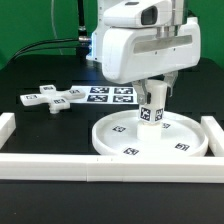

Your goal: Assemble round table

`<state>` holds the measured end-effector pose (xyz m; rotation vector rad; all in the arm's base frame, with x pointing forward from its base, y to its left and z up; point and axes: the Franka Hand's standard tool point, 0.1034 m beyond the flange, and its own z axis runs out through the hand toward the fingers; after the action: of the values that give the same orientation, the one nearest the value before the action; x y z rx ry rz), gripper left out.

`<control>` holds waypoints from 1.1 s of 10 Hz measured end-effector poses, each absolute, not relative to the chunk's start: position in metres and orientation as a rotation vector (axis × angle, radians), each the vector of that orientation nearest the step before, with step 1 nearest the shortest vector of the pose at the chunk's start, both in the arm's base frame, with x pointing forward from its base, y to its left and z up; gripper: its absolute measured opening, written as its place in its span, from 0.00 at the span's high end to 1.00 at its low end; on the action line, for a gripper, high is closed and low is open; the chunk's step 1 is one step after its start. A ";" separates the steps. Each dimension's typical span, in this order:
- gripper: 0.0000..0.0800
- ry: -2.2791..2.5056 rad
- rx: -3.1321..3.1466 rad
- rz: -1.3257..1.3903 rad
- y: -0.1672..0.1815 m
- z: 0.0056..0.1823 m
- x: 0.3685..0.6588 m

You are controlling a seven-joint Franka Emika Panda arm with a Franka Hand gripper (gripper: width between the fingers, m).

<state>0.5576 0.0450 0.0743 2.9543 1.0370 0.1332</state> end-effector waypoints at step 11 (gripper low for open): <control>0.48 -0.744 3.135 0.256 0.038 0.072 0.553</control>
Offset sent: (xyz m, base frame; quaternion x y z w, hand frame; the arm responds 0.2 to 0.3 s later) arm 0.0000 0.0000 0.0000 0.0000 0.0000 0.1296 0.9916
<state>0.5528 0.0384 0.0720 3.1353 -0.7443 0.2560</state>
